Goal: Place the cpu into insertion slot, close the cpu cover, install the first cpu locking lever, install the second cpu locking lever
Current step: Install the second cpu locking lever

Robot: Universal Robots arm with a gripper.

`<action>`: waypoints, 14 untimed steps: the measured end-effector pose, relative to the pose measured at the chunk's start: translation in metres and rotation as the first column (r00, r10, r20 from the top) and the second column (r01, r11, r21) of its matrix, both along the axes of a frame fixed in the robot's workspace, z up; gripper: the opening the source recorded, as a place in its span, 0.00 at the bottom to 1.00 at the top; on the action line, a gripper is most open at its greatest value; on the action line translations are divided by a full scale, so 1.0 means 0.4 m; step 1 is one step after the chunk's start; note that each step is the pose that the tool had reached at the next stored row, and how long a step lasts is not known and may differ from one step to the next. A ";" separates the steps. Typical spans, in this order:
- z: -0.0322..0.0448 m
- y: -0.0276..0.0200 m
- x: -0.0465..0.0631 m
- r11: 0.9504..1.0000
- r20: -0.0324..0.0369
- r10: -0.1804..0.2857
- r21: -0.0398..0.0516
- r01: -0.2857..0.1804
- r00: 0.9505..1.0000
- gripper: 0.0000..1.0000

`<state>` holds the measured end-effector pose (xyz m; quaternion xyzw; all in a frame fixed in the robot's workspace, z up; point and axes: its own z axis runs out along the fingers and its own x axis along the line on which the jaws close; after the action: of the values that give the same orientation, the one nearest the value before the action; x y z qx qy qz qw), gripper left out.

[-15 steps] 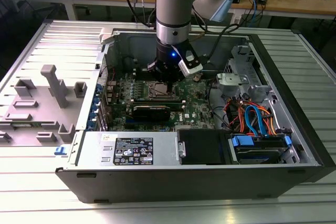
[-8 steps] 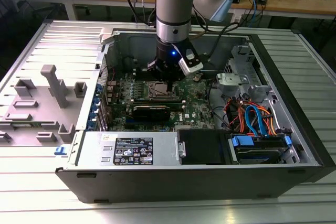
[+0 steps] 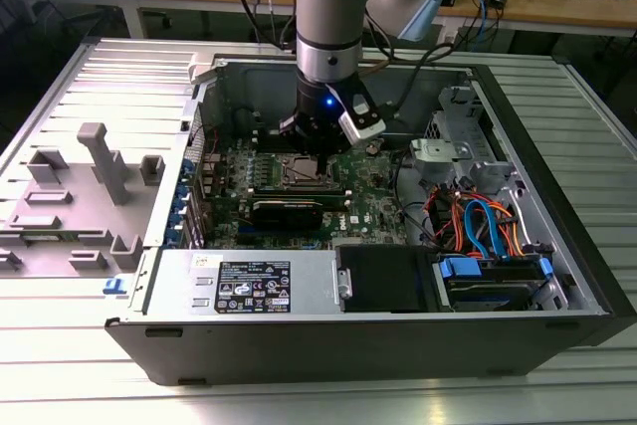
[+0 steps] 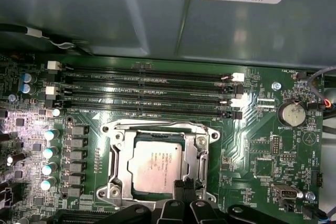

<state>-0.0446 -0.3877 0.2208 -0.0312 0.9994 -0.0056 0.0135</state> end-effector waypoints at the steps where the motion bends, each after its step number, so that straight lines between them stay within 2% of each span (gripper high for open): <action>1: 0.000 -0.002 0.000 1.000 0.000 0.000 0.000 0.000 1.000 0.11; 10: 0.000 -0.010 0.000 1.000 0.000 0.000 0.000 0.000 1.000 0.11; 14: 0.012 -0.010 0.000 1.000 0.000 0.000 -0.001 0.000 1.000 0.11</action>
<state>-0.0446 -0.3918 0.2254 -0.0312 0.9994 -0.0058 0.0135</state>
